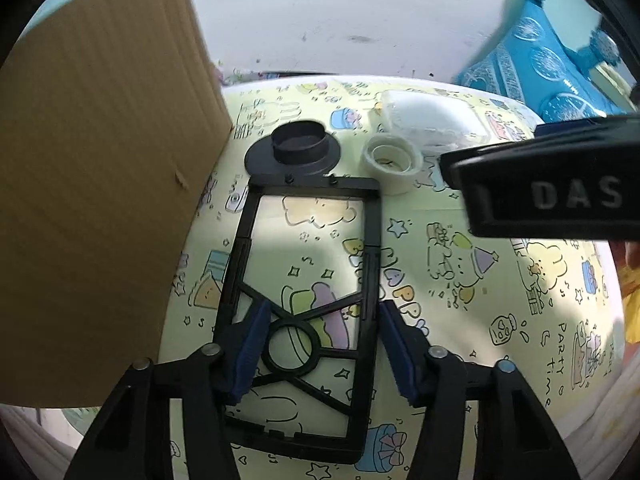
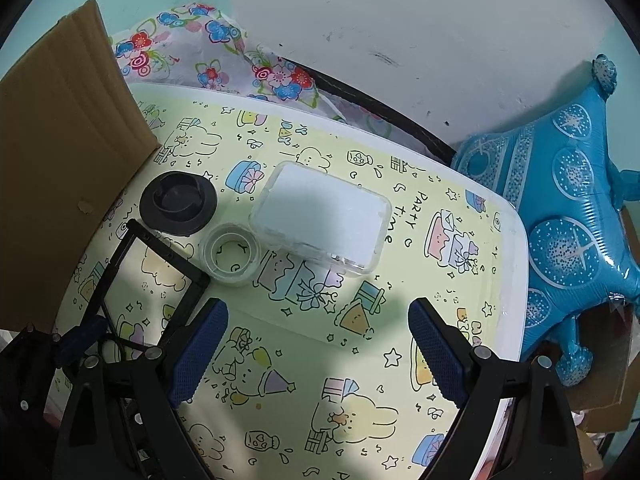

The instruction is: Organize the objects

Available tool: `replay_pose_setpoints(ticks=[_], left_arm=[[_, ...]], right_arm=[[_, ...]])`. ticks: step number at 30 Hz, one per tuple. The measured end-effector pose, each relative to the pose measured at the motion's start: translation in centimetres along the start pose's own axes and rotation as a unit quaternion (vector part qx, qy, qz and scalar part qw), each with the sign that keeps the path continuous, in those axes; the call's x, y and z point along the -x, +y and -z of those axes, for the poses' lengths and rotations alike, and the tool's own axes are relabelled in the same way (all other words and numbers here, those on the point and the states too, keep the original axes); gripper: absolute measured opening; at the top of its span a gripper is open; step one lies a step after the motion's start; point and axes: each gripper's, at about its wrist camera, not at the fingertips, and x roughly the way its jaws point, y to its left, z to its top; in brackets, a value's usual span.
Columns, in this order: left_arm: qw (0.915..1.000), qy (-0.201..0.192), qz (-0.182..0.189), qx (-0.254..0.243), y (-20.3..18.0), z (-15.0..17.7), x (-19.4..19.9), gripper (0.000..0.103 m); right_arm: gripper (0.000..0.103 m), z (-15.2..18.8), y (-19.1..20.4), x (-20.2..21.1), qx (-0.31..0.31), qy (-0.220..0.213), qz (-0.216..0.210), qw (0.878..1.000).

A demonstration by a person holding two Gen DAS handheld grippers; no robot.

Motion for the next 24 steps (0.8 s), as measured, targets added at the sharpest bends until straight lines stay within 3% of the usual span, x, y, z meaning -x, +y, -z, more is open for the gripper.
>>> replay_pose_setpoints(ticks=[1, 2, 6, 8, 9, 10, 11, 13, 16, 18, 24], left_arm=[[1.0, -0.003, 0.002, -0.007, -0.4, 0.1, 0.2, 0.028], [1.0, -0.003, 0.005, -0.005, -0.5, 0.1, 0.3, 0.025], [0.9992, 0.017, 0.034, 0.013, -0.2, 0.2, 0.0, 0.018], [0.9998, 0.006, 0.019, 0.009, -0.1, 0.2, 0.4, 0.02], [0.9999, -0.005, 0.014, 0.002, -0.1, 0.1, 0.9, 0.027], [0.9999, -0.013, 0.005, 0.0, -0.1, -0.1, 1.2, 0.044], [0.9998, -0.022, 0.002, 0.0, -0.1, -0.2, 1.7, 0.054], [0.9994, -0.034, -0.008, 0.006, 0.2, -0.6, 2.1, 0.099], [0.9979, -0.053, -0.035, 0.006, 0.7, -1.0, 2.4, 0.103], [0.998, -0.04, -0.048, 0.004, 0.9, -0.9, 1.9, 0.103], [0.9991, 0.023, -0.02, 0.029, 1.7, 0.1, -0.6, 0.103]], right_arm=[[0.093, 0.0, -0.1, 0.0, -0.001, 0.0, 0.0, 1.0], [0.093, 0.1, -0.1, 0.1, -0.001, 0.0, 0.0, 1.0], [0.093, 0.3, -0.4, 0.3, -0.005, -0.001, 0.004, 1.0], [0.093, 0.4, -0.6, 0.4, -0.007, -0.001, 0.005, 1.0], [0.093, 0.5, -0.7, 0.4, -0.008, -0.001, 0.005, 1.0], [0.093, 0.5, -0.8, 0.5, -0.009, -0.002, 0.006, 1.0], [0.093, 0.5, -0.8, 0.6, -0.01, -0.003, 0.006, 1.0], [0.093, 0.5, -0.9, 0.7, -0.012, -0.003, 0.007, 1.0], [0.093, 0.4, -0.7, 1.0, -0.01, -0.007, 0.006, 1.0], [0.093, 0.4, -0.5, 1.1, -0.007, -0.008, 0.006, 1.0], [0.093, 0.2, 0.1, 1.1, -0.001, -0.009, 0.006, 1.0]])
